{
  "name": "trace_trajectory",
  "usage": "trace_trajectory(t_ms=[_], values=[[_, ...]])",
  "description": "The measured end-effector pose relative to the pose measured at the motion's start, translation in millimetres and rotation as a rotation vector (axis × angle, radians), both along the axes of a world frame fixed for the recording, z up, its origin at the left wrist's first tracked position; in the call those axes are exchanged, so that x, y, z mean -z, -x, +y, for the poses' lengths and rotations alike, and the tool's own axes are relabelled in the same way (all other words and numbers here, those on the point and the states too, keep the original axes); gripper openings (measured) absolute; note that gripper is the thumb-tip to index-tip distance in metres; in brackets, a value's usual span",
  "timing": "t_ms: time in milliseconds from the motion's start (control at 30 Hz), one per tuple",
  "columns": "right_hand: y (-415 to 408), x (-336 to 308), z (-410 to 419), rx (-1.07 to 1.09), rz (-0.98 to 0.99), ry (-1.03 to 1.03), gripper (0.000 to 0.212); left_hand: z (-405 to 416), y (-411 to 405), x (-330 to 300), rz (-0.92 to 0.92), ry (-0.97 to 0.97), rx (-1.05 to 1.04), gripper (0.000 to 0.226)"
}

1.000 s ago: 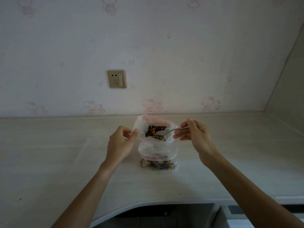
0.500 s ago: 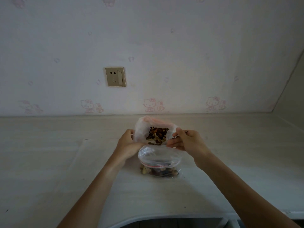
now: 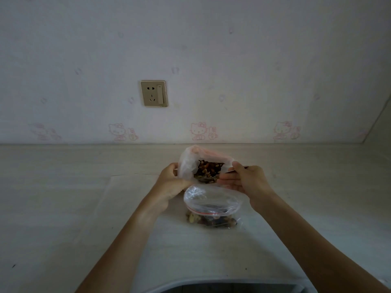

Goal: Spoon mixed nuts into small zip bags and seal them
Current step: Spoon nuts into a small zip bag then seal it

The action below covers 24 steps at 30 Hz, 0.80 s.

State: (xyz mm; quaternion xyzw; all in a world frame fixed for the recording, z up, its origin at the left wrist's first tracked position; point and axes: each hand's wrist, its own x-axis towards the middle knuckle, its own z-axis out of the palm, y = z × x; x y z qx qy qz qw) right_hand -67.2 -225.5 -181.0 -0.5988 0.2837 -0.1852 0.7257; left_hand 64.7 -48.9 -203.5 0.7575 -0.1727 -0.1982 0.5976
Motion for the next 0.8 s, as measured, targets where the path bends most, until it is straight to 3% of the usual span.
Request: trace_trajectory(t_ms=[267,667,800], values=[[0,-1,-3,-0.105,0.043,-0.001,0.039,-3,0,0,0.024,0.067,-0.017,0.054],[-8,2,-2,0.045,0.006,-0.051,0.036,-5,-3,0,0.108,0.147,-0.028,0.051],[-8,8,3,0.043,-0.018,0.03,0.032,-5,-3,2,0.105,0.149,-0.038,0.044]])
